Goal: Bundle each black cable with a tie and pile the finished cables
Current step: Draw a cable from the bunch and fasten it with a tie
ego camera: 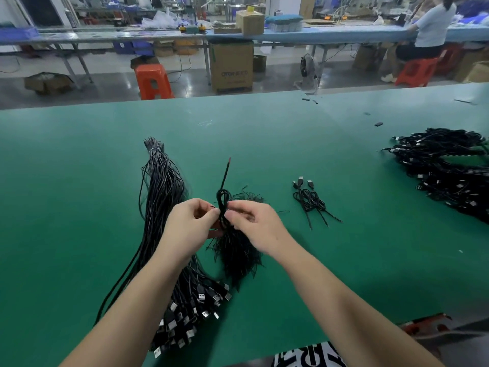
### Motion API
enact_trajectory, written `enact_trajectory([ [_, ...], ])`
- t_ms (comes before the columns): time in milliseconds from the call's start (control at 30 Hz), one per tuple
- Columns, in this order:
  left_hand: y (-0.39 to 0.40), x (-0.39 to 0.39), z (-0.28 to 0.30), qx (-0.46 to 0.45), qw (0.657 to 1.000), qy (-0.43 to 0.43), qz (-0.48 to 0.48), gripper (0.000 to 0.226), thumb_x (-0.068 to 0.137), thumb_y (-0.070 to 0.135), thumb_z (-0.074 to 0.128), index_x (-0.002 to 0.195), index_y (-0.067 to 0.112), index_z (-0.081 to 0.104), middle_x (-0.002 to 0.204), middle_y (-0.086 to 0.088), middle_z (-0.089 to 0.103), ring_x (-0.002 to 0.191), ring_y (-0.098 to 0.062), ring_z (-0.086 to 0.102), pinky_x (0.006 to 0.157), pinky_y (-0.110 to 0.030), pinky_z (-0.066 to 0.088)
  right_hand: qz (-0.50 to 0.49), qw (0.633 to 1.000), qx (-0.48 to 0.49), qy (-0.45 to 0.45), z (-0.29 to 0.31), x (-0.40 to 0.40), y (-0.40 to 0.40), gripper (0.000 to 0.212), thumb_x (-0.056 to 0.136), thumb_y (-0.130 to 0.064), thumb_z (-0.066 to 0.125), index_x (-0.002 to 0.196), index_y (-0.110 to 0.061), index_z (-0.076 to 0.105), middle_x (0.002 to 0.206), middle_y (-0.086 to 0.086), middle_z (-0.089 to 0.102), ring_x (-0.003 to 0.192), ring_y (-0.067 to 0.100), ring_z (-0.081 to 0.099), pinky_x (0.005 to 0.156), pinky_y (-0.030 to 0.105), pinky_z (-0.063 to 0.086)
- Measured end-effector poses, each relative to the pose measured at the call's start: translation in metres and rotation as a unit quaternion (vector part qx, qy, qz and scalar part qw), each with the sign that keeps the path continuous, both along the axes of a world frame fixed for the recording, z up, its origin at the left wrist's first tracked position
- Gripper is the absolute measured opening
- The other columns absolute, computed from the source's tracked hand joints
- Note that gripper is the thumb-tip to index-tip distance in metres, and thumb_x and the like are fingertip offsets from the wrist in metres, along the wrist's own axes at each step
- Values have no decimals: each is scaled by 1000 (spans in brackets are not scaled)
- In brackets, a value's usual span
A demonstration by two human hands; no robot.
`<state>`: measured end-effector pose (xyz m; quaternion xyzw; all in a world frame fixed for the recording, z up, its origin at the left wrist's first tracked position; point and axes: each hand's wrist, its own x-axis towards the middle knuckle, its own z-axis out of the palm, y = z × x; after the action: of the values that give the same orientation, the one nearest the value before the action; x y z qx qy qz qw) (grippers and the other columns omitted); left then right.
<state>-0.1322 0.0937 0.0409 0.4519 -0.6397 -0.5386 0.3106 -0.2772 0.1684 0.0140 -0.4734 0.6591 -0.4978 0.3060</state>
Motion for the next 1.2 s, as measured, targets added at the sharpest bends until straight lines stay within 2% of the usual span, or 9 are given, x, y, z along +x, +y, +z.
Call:
enact_trajectory([
  [133, 6, -6, -1, -36, 998, -30, -41, 13, 94, 8, 67, 83, 2, 65, 80, -16, 74, 69, -25, 74, 68, -43, 63, -30, 999, -24, -20, 2, 4, 0, 15, 85, -39, 67, 79, -52, 71, 77, -20, 72, 73, -2, 66, 75, 20, 51],
  [267, 9, -5, -5, -191, 968, -139, -80, 13, 95, 16, 63, 83, 16, 59, 70, 0, 71, 64, -17, 69, 69, -36, 56, -33, 998, -20, -55, 0, 5, -2, 14, 96, -24, 66, 91, -36, 71, 86, -9, 77, 86, 7, 71, 87, 30, 55],
  [367, 14, -3, -8, -400, 890, -172, -134, 11, 92, 6, 61, 89, 14, 55, 78, 1, 59, 66, -25, 55, 61, -37, 46, -48, 994, 18, -95, -3, 3, -3, 9, 96, -28, 67, 103, -29, 62, 75, 10, 71, 67, 20, 59, 73, 36, 51],
  [500, 17, 0, -13, -551, 777, -214, -215, 29, 75, -11, 67, 98, 6, 61, 76, -7, 51, 55, -29, 46, 48, -37, 42, -17, 993, 63, -95, -3, -4, -1, 9, 95, -23, 65, 87, -26, 62, 63, 4, 53, 62, 17, 42, 61, 31, 36],
  [600, 17, 2, -17, -491, 830, -190, -185, 16, 87, -4, 64, 93, 10, 58, 79, -2, 53, 60, -26, 49, 54, -39, 46, 29, 987, 52, -148, -2, -10, 1, 17, 101, -17, 60, 89, -23, 71, 72, -1, 64, 69, 16, 54, 66, 34, 49],
  [700, 11, 2, -15, -334, 927, -141, -101, 14, 95, 13, 60, 85, 21, 55, 71, 13, 58, 65, -4, 53, 60, -16, 38, 99, 963, 31, -249, -1, -17, 5, 25, 102, -1, 52, 105, -16, 72, 85, 1, 72, 75, 15, 65, 73, 30, 59],
  [867, 5, -2, -11, -83, 994, -22, -67, 17, 97, 11, 61, 80, 13, 60, 56, 5, 59, 52, -14, 50, 58, -28, 40, 89, 989, -12, -118, -1, -17, 4, 36, 89, 3, 70, 102, -30, 74, 94, 3, 71, 84, 12, 64, 87, 29, 56],
  [1000, 14, -5, -13, -205, 976, -59, -48, 14, 97, 16, 60, 84, 15, 55, 62, 8, 53, 54, -6, 43, 55, -22, 36, 5, 997, -15, -72, -1, -12, 1, 10, 92, -29, 73, 83, -35, 74, 70, -12, 63, 59, -2, 51, 61, 20, 41],
  [1200, 19, 0, -18, -466, 857, -191, -110, 11, 90, -6, 59, 90, 4, 56, 82, -8, 52, 58, -32, 48, 50, -41, 43, 28, 984, 6, -177, -5, -9, 2, 4, 96, -22, 67, 94, -23, 70, 52, -4, 39, 46, 13, 28, 43, 27, 21],
])
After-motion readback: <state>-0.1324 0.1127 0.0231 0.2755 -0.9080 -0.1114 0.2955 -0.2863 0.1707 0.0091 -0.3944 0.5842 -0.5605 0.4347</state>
